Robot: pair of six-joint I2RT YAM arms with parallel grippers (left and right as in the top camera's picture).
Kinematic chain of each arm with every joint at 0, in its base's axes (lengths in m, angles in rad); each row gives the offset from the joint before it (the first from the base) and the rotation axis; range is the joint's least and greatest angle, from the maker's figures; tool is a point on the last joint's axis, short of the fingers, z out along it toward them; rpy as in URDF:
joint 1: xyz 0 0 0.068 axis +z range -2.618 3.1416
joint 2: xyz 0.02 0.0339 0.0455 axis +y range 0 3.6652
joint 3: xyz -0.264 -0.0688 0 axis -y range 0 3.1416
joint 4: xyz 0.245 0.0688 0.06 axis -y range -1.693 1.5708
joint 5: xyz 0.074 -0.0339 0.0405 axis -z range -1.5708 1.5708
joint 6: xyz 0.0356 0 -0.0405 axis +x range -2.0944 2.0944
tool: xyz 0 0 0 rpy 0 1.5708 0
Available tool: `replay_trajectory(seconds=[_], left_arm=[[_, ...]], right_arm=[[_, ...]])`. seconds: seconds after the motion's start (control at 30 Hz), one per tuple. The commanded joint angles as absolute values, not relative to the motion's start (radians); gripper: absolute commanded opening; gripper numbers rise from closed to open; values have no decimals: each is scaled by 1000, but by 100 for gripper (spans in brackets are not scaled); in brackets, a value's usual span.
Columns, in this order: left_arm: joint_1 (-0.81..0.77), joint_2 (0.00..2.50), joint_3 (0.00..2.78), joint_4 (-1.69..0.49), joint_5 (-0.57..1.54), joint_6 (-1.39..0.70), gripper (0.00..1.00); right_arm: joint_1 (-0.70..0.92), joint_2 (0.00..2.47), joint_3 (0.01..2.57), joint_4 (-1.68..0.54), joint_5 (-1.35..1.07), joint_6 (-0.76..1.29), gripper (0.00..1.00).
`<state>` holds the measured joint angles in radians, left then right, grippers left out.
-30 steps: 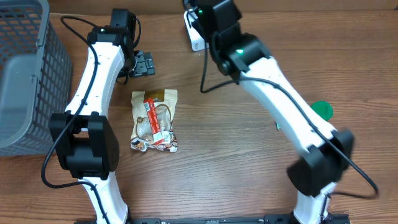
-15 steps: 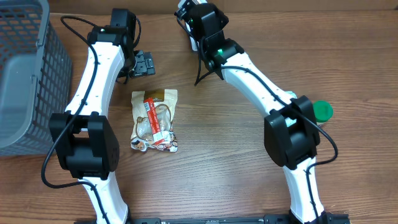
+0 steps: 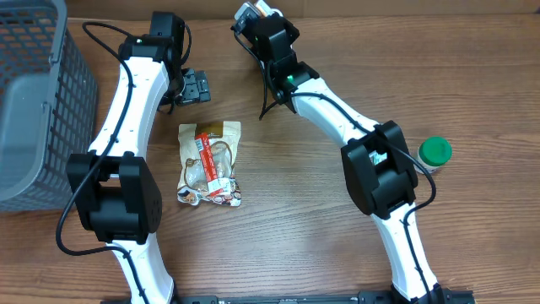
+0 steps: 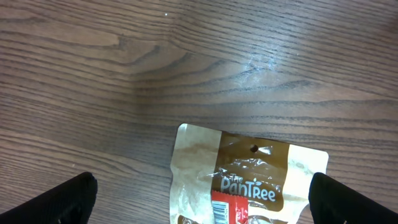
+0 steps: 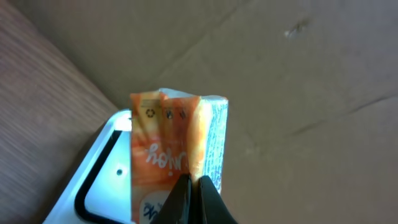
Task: Scan the item barcode
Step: 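Hold the orange packet in front of the white scanner with the right gripper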
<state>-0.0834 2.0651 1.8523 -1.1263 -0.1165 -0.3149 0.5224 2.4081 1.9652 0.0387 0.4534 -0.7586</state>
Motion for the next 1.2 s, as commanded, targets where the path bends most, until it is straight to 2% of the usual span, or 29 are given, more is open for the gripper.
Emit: replay_trajectory(seconds=[0.0, 0.87, 1.03, 1.17], left_arm=[[-86, 2035, 1868, -1125, -114, -318, 100], [-86, 2035, 1868, -1125, -114, -318, 100], [-86, 2035, 1868, -1125, -114, -318, 100], [-86, 2035, 1868, -1125, -114, -318, 100]], right_arm=[[508, 2450, 1989, 97, 506, -850, 4], [502, 2495, 1990, 146, 607, -881, 3], [502, 2403, 1990, 123, 680, -721, 3], [502, 2265, 1990, -44, 678, -524, 3]])
